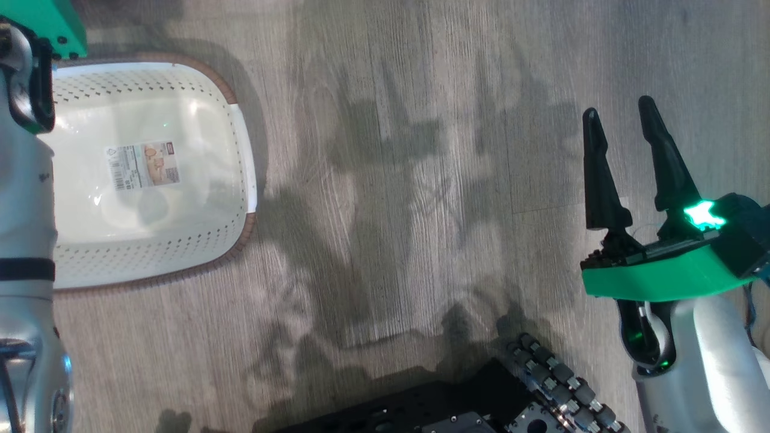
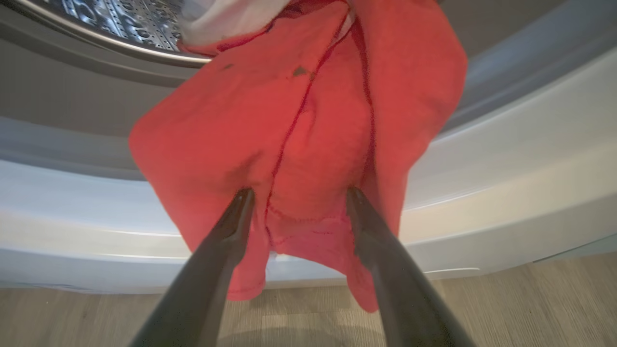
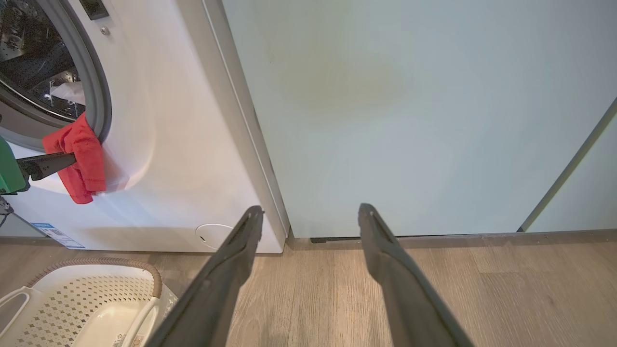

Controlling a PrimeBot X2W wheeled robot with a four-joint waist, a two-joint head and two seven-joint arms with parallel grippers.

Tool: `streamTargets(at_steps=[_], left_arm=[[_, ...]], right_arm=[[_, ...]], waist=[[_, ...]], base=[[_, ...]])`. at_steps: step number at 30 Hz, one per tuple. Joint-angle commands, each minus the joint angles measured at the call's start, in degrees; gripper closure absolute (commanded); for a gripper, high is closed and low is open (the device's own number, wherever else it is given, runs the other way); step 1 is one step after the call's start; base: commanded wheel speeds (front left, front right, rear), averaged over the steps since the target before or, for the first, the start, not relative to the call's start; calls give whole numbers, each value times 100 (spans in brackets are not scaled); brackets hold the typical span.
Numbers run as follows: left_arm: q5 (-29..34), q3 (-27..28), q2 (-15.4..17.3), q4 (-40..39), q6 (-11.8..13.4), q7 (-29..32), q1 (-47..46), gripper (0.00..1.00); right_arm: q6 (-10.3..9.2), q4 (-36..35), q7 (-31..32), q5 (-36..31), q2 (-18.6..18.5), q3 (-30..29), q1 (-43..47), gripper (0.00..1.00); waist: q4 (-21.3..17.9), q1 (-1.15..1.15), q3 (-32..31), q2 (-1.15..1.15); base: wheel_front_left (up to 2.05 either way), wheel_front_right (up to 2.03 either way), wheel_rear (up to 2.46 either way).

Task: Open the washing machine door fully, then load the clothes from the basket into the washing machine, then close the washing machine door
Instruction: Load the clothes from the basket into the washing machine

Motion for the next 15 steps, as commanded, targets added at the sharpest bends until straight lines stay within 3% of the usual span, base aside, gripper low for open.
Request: streamTargets(at_steps=[1, 15], left_arm=[[-29, 112, 277, -113, -43, -12, -110, 0], [-332, 202, 217, 434, -44, -113, -569, 0]], right_arm=[[41, -180, -53, 35, -16, 124, 50, 0], [41, -187, -53, 20, -16, 128, 53, 0]], waist=[[-11, 0, 13, 0], [-46, 0, 94, 0]], base=[[0, 0, 0], [0, 0, 0]])
